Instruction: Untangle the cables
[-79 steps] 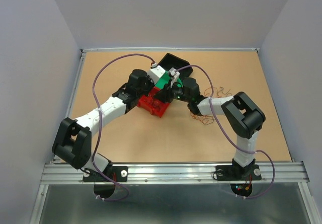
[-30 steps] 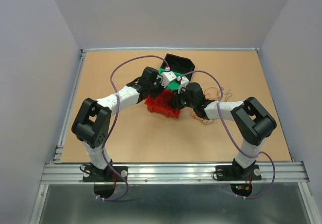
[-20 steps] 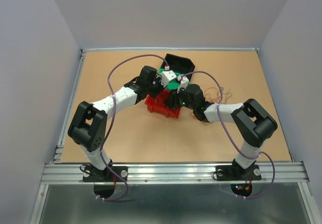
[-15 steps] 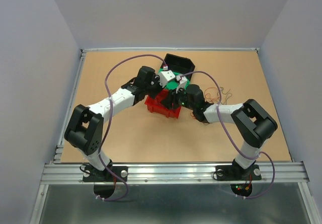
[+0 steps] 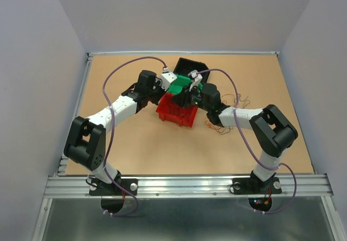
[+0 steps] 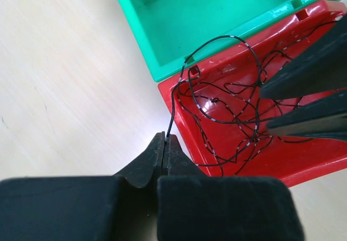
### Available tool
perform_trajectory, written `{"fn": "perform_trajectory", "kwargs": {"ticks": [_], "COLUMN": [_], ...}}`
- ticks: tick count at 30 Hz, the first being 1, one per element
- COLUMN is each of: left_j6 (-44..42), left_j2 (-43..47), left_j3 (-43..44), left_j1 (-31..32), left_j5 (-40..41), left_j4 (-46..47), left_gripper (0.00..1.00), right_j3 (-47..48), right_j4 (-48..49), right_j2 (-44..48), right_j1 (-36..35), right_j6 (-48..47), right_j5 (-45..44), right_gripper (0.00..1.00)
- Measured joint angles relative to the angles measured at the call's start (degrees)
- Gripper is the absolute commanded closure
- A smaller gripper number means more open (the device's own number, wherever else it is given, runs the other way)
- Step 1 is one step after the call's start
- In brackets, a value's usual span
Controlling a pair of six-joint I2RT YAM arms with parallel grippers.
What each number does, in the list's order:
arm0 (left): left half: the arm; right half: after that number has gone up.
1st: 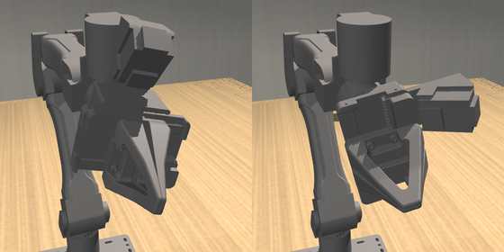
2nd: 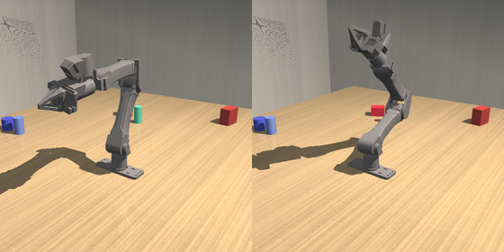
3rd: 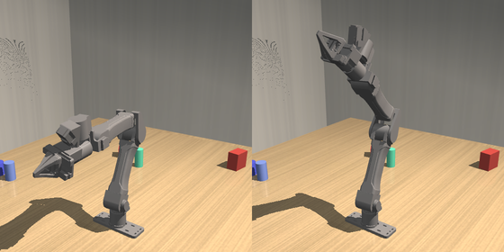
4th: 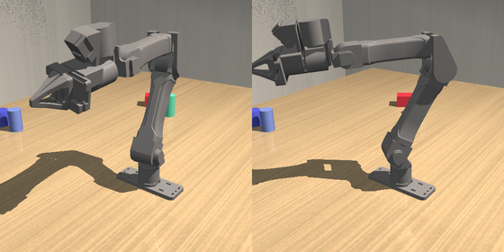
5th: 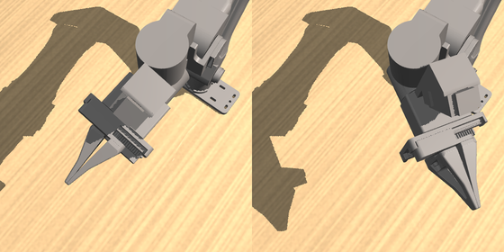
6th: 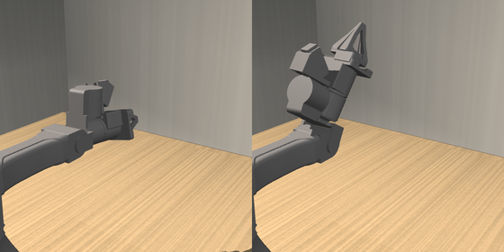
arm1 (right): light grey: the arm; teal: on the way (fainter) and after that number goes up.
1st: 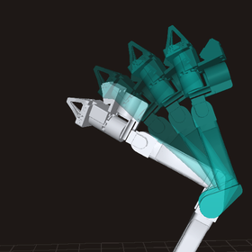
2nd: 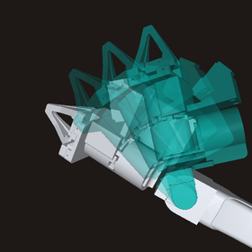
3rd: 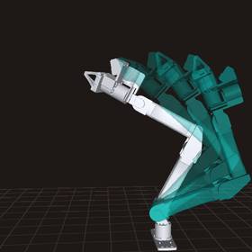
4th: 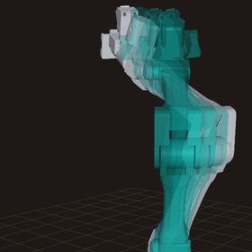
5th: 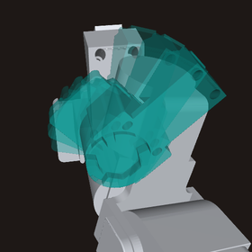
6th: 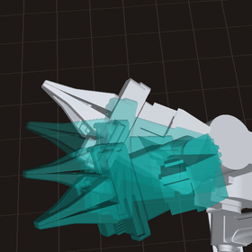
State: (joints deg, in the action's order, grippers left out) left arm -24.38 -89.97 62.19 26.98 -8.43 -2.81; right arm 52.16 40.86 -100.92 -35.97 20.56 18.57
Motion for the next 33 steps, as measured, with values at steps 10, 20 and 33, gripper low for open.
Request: {"fn": "perform_trajectory", "kwargs": {"ticks": [10, 20, 33], "left_j6": [0.0, -0.4, -1.3], "left_j2": [0.2, -0.5, -13.0], "left_j3": [-0.6, -0.6, 1.7], "left_j1": [0.7, 4.6, 8.9], "left_j5": [-0.4, 1.9, 11.0], "left_j4": [-0.3, -1.2, -2.6], "left_gripper": [1.00, 1.00, 0.99], "right_j3": [0.2, -8.5, -17.1], "right_j4": [-0.9, -0.5, -0.3], "right_j2": [0.8, 14.5, 24.7], "right_j1": [0.0, 2.0, 7.8], "right_j6": [0.0, 2.9, 6.4], "right_j5": [-1.9, -11.5, -20.0], "right_gripper": [0.64, 0.68, 0.69]}}
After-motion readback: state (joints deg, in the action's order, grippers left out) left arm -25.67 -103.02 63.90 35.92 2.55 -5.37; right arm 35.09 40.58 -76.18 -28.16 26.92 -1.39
